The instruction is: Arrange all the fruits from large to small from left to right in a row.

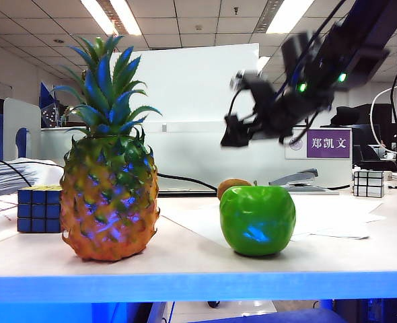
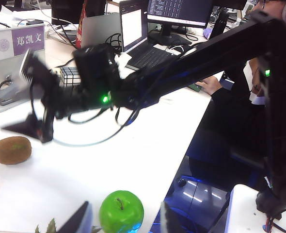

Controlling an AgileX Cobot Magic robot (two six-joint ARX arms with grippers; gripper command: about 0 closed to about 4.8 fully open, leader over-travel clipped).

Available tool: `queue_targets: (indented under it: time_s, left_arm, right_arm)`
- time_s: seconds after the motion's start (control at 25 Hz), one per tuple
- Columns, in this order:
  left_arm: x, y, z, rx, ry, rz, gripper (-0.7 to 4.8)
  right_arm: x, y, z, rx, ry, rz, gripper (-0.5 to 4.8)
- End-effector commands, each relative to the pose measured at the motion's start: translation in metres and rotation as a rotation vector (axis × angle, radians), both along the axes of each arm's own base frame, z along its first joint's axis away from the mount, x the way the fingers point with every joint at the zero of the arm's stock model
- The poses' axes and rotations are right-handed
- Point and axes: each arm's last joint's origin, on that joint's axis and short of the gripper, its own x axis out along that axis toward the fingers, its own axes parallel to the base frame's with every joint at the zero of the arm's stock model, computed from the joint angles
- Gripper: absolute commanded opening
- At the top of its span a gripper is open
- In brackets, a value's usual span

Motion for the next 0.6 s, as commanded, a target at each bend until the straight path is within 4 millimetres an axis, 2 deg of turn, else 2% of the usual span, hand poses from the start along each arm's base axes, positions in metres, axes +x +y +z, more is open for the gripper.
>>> queue_targets:
  time_s: [0.04, 0.36, 0.56, 0.6]
  left_arm:
    - [-0.001, 0.0, 0.003, -0.003, -0.02, -0.007, 1.91]
    - [-0.001, 0.0, 0.003, -0.003, -0.021, -0.007, 1.91]
    - [0.0, 0.0, 0.004, -0.005, -0.03, -0.006, 1.92]
    - [0.0, 0.0, 0.004, -0.006, -0.031, -0.006, 1.92]
  right_arm:
    - [0.003, 0.002, -0.019, -0.012, 0.048, 0.022, 4.79]
    - [0.006, 0.003, -0.049, -0.035, 0.135, 0.026, 4.79]
    - [0.005, 0.004, -0.055, -0.026, 0.17, 0.07, 4.79]
    - [0.005, 0.004, -0.055, -0.025, 0.168, 0.071, 3.31]
